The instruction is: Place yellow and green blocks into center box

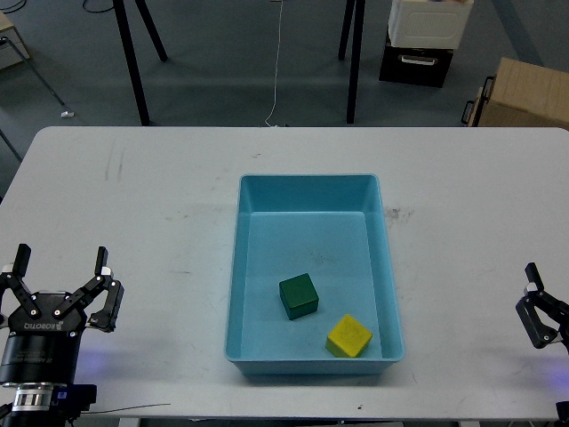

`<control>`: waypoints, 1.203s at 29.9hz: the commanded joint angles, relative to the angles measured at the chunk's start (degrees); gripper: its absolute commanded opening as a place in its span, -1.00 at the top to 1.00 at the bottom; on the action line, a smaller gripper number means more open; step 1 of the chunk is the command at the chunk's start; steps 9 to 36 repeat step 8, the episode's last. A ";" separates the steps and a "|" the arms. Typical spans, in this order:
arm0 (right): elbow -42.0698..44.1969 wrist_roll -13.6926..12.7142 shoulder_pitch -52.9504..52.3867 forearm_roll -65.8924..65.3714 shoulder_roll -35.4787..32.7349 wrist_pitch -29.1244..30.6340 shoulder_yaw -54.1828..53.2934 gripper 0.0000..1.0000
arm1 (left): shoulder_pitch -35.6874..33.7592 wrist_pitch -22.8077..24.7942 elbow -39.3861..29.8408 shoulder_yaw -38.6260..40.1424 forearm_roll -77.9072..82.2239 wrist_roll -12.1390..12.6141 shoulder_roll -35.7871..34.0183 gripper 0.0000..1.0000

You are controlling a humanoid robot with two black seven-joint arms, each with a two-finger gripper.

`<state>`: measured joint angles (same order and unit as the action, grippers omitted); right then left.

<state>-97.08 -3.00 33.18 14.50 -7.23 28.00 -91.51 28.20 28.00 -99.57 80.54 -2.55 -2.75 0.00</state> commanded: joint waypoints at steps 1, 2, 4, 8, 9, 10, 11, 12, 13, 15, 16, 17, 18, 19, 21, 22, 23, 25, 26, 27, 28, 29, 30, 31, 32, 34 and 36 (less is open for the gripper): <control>-0.65 0.01 0.13 0.00 0.55 0.00 0.54 -1.00 | -0.07 0.00 -0.01 -0.21 0.00 0.03 0.00 -1.00; -0.74 0.01 0.05 0.00 1.25 0.00 0.54 -1.00 | -0.07 0.00 -0.01 -0.30 0.00 0.03 0.00 -1.00; -0.74 0.01 -0.13 -0.09 2.30 0.00 0.63 -1.00 | -0.07 0.00 -0.01 -0.39 0.00 0.03 0.00 -1.00; -0.83 0.01 -0.13 -0.79 2.13 0.00 0.37 -1.00 | -0.07 0.00 -0.01 -0.30 0.09 0.03 0.00 -1.00; -0.83 0.01 -0.13 -0.79 2.13 0.00 0.37 -1.00 | -0.07 0.00 -0.01 -0.30 0.09 0.03 0.00 -1.00; -0.83 0.01 -0.13 -0.79 2.13 0.00 0.37 -1.00 | -0.07 0.00 -0.01 -0.30 0.09 0.03 0.00 -1.00; -0.83 0.01 -0.13 -0.79 2.13 0.00 0.37 -1.00 | -0.07 0.00 -0.01 -0.30 0.09 0.03 0.00 -1.00; -0.83 0.01 -0.13 -0.79 2.13 0.00 0.37 -1.00 | -0.07 0.00 -0.01 -0.30 0.09 0.03 0.00 -1.00; -0.83 0.01 -0.13 -0.79 2.13 0.00 0.37 -1.00 | -0.07 0.00 -0.01 -0.30 0.09 0.03 0.00 -1.00; -0.83 0.01 -0.13 -0.79 2.13 0.00 0.37 -1.00 | -0.07 0.00 -0.01 -0.30 0.09 0.03 0.00 -1.00; -0.83 0.01 -0.13 -0.79 2.13 0.00 0.37 -1.00 | -0.07 0.00 -0.01 -0.30 0.09 0.03 0.00 -1.00; -0.83 0.01 -0.13 -0.79 2.13 0.00 0.37 -1.00 | -0.07 0.00 -0.01 -0.30 0.09 0.03 0.00 -1.00; -0.83 0.01 -0.13 -0.79 2.13 0.00 0.37 -1.00 | -0.07 0.00 -0.01 -0.30 0.09 0.03 0.00 -1.00; -0.83 0.01 -0.13 -0.79 2.13 0.00 0.37 -1.00 | -0.07 0.00 -0.01 -0.30 0.09 0.03 0.00 -1.00; -0.83 0.01 -0.13 -0.79 2.13 0.00 0.37 -1.00 | -0.07 0.00 -0.01 -0.30 0.09 0.03 0.00 -1.00; -0.83 0.01 -0.13 -0.79 2.13 0.00 0.37 -1.00 | -0.07 0.00 -0.01 -0.30 0.09 0.03 0.00 -1.00; -0.83 0.01 -0.13 -0.79 2.13 0.00 0.37 -1.00 | -0.07 0.00 -0.01 -0.30 0.09 0.03 0.00 -1.00; -0.83 0.01 -0.13 -0.79 2.13 0.00 0.37 -1.00 | -0.07 0.00 -0.01 -0.30 0.09 0.03 0.00 -1.00; -0.83 0.01 -0.13 -0.79 2.13 0.00 0.37 -1.00 | -0.07 0.00 -0.01 -0.30 0.09 0.03 0.00 -1.00; -0.83 0.01 -0.13 -0.79 2.13 0.00 0.37 -1.00 | -0.07 0.00 -0.01 -0.30 0.09 0.03 0.00 -1.00; -0.83 0.01 -0.13 -0.79 2.13 0.00 0.37 -1.00 | -0.07 0.00 -0.01 -0.30 0.09 0.03 0.00 -1.00; -0.83 0.01 -0.13 -0.79 2.13 0.00 0.37 -1.00 | -0.07 0.00 -0.01 -0.30 0.09 0.03 0.00 -1.00; -0.83 0.01 -0.13 -0.79 2.13 0.00 0.37 -1.00 | -0.07 0.00 -0.01 -0.30 0.09 0.03 0.00 -1.00; -0.83 0.01 -0.13 -0.79 2.13 0.00 0.37 -1.00 | -0.07 0.00 -0.01 -0.30 0.09 0.03 0.00 -1.00; -0.83 0.01 -0.13 -0.79 2.13 0.00 0.37 -1.00 | -0.07 0.00 -0.01 -0.30 0.09 0.03 0.00 -1.00; -0.83 0.01 -0.13 -0.79 2.13 0.00 0.37 -1.00 | -0.07 0.00 -0.01 -0.30 0.09 0.03 0.00 -1.00; -0.83 0.01 -0.13 -0.79 2.13 0.00 0.37 -1.00 | -0.07 0.00 -0.01 -0.30 0.09 0.03 0.00 -1.00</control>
